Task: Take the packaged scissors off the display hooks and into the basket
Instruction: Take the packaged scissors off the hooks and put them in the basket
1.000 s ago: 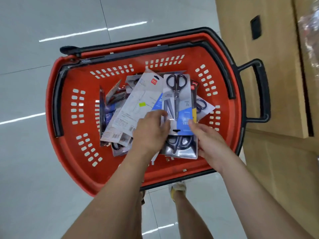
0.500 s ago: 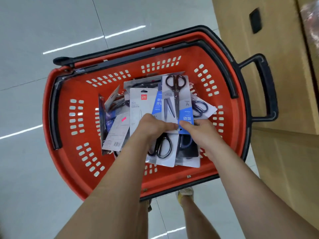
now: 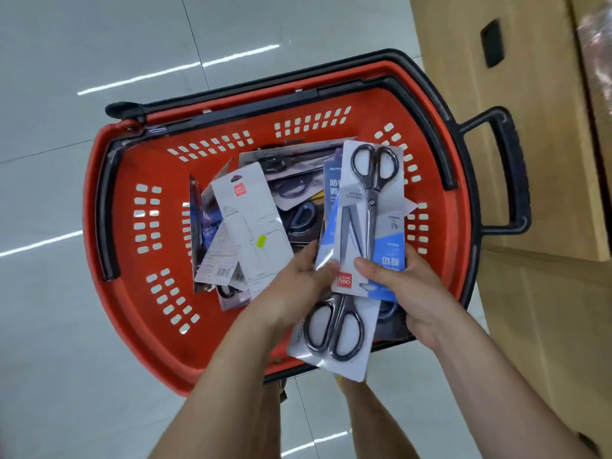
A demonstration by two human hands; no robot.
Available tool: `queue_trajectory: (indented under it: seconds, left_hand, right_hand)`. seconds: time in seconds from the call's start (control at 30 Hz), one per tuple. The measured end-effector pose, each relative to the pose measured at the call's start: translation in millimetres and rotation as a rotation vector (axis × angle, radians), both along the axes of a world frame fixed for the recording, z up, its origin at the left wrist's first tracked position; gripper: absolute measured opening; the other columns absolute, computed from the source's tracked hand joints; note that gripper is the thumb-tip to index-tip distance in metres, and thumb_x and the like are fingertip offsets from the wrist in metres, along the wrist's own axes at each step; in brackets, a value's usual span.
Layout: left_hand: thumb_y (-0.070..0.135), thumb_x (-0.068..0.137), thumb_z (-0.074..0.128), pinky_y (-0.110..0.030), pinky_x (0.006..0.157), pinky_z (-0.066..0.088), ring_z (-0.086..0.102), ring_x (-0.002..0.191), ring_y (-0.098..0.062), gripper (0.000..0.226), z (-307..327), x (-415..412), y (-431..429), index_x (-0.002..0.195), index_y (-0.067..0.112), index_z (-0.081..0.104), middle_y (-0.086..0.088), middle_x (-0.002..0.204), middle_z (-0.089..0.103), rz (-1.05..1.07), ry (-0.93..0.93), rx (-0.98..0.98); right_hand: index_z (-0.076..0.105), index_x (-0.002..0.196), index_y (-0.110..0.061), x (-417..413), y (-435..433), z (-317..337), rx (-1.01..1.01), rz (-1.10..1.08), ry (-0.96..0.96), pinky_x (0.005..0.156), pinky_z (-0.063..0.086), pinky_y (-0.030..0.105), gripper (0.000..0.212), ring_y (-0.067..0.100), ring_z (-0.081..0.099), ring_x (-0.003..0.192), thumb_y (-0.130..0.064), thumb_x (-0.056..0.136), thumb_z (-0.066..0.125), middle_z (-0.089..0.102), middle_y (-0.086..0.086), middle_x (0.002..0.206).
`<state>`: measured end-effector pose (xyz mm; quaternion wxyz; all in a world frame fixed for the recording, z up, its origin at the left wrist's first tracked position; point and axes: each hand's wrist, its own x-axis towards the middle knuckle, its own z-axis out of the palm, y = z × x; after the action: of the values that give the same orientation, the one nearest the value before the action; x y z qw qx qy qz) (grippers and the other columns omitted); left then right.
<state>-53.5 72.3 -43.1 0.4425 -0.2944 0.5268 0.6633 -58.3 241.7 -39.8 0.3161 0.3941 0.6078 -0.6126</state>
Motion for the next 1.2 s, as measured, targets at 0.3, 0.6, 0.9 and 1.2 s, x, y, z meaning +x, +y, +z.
queue_trajectory:
  seconds: [0.3, 0.6, 0.9, 1.2]
  left_hand:
    - [0.04, 0.077, 0.077, -0.053, 0.104, 0.036, 0.038, 0.131, -0.045, 0.102, -65, -23, -14, 0.151, 0.015, 0.012, -0.02, 0.149, 0.03, -0.27, 0.014, -0.947]
    - [-0.004, 0.09, 0.055, -0.032, 0.072, 0.056, 0.071, 0.085, -0.024, 0.023, 55, -2, -76, 0.093, 0.014, 0.07, -0.001, 0.084, 0.075, 0.273, 0.205, -0.705]
    - [0.025, 0.102, 0.051, -0.049, 0.092, 0.055, 0.07, 0.101, -0.017, 0.016, 140, 46, -31, 0.108, 0.029, 0.065, 0.007, 0.103, 0.075, 0.151, 0.121, -0.398]
    - [0.003, 0.098, 0.052, -0.022, 0.069, 0.055, 0.069, 0.078, -0.007, 0.025, 195, 48, -38, 0.106, 0.017, 0.071, 0.003, 0.09, 0.077, 0.326, 0.29, -0.483]
  right_hand:
    - [0.06, 0.111, -0.02, 10, 9, 8, 0.134, 0.058, 0.05, 0.058, 0.058, 0.023, 0.046, 0.013, 0.073, 0.077, -0.005, 0.074, 0.083, 0.073, 0.0, 0.098]
    - [0.059, 0.108, -0.027, 3, 0, 56, 0.127, 0.054, 0.134, 0.059, 0.058, 0.027, 0.047, 0.01, 0.074, 0.077, -0.006, 0.074, 0.084, 0.074, -0.004, 0.094]
    - [0.061, 0.114, -0.023, -6, -21, 122, 0.019, -0.03, 0.251, 0.059, 0.054, 0.018, 0.047, 0.004, 0.07, 0.072, -0.003, 0.076, 0.08, 0.073, -0.009, 0.085]
    - [0.06, 0.125, -0.022, -14, -26, 147, -0.039, -0.187, 0.329, 0.07, 0.058, 0.022, 0.05, 0.009, 0.072, 0.09, -0.004, 0.081, 0.074, 0.075, -0.007, 0.102]
